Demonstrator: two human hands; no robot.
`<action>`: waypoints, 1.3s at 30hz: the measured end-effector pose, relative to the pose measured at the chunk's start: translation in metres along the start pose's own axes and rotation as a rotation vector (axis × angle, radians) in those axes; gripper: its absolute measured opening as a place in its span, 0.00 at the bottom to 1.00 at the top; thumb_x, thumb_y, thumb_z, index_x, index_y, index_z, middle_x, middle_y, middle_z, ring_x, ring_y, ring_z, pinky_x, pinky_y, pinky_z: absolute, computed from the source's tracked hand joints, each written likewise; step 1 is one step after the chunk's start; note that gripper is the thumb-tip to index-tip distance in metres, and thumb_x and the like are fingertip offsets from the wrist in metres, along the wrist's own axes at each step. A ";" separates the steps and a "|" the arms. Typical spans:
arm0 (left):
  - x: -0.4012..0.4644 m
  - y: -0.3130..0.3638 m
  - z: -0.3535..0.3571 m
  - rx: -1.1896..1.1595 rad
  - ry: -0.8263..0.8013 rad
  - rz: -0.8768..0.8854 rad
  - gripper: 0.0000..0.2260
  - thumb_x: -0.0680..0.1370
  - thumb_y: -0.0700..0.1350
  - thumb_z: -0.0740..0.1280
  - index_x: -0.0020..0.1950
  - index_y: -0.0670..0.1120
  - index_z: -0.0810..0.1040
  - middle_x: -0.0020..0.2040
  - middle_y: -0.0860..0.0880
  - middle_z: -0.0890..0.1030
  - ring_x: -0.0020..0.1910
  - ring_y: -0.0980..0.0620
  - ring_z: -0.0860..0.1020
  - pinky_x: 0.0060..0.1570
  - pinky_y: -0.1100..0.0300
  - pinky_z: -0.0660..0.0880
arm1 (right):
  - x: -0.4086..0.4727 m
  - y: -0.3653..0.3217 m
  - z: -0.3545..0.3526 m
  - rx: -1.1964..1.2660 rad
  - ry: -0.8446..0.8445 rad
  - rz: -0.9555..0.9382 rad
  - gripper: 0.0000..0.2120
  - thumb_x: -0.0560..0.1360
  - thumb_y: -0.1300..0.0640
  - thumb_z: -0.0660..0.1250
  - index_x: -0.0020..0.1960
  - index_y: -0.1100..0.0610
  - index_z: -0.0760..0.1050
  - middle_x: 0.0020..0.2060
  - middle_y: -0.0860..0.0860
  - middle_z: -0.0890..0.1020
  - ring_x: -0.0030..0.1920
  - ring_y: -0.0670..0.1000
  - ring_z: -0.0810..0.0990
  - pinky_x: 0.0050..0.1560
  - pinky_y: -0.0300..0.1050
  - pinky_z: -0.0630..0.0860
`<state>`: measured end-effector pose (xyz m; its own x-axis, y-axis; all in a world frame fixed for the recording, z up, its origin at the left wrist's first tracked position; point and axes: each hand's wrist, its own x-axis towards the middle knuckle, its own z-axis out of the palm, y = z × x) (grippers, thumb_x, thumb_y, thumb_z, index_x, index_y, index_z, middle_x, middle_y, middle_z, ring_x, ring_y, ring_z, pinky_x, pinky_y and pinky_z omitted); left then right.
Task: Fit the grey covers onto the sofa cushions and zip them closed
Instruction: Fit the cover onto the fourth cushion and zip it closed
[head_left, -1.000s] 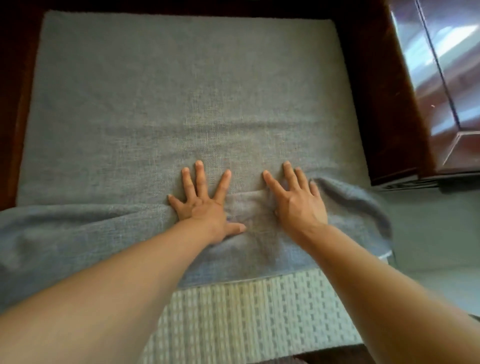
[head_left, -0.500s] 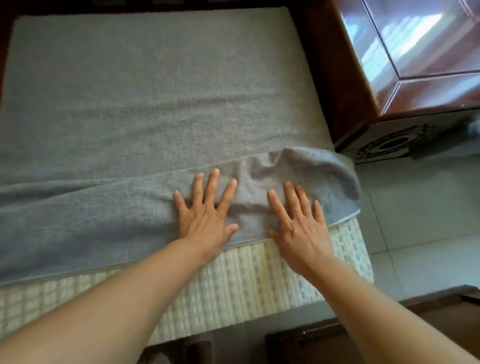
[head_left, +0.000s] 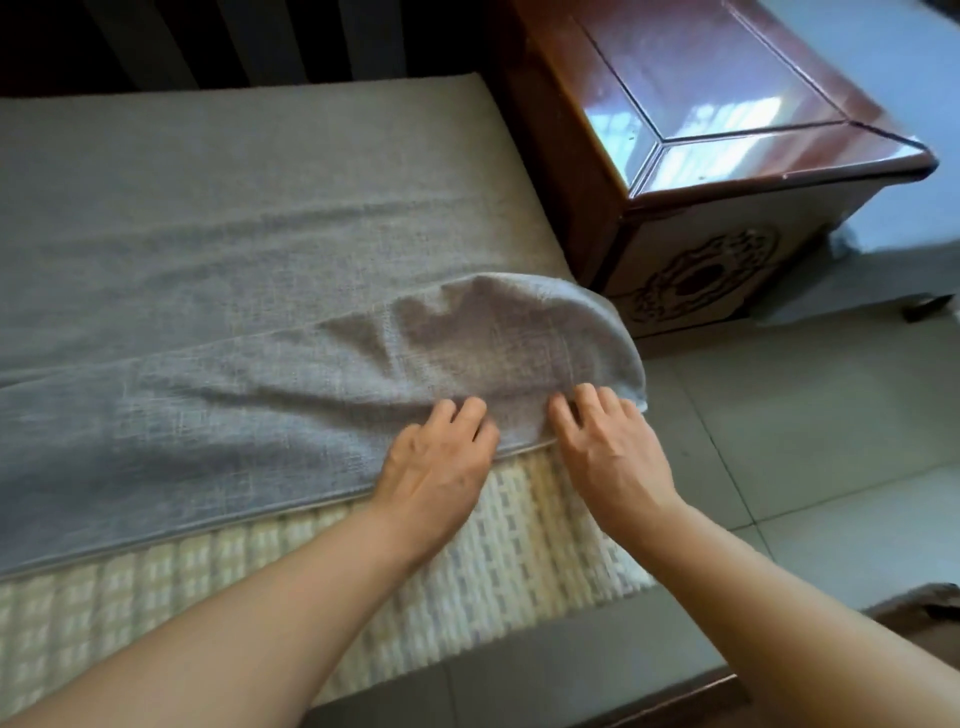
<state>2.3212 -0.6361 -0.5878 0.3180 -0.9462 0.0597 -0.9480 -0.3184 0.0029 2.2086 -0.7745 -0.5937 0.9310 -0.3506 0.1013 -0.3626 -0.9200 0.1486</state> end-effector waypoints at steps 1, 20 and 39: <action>0.003 0.001 0.003 -0.013 0.025 0.021 0.09 0.62 0.32 0.65 0.39 0.42 0.77 0.40 0.45 0.76 0.35 0.46 0.74 0.20 0.61 0.65 | 0.002 0.001 0.002 -0.010 0.046 -0.024 0.08 0.63 0.68 0.62 0.40 0.62 0.76 0.33 0.57 0.75 0.32 0.57 0.74 0.31 0.49 0.70; -0.049 0.156 0.021 -0.140 0.180 0.049 0.12 0.67 0.39 0.52 0.34 0.48 0.74 0.29 0.50 0.74 0.24 0.50 0.75 0.16 0.62 0.64 | -0.114 0.070 0.010 0.120 -0.057 -0.250 0.14 0.56 0.69 0.77 0.36 0.59 0.74 0.30 0.54 0.74 0.23 0.56 0.73 0.16 0.43 0.67; -0.098 0.114 0.030 0.014 0.217 0.057 0.07 0.68 0.36 0.62 0.34 0.47 0.74 0.31 0.48 0.74 0.28 0.48 0.74 0.20 0.61 0.62 | -0.150 0.077 0.009 -0.240 -0.346 -0.201 0.09 0.76 0.65 0.56 0.46 0.56 0.73 0.40 0.53 0.80 0.38 0.57 0.81 0.32 0.43 0.64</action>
<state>2.1825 -0.5809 -0.6237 0.2515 -0.9287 0.2726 -0.9635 -0.2669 -0.0203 2.0415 -0.7938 -0.6061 0.9279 -0.2446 -0.2814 -0.1344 -0.9234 0.3595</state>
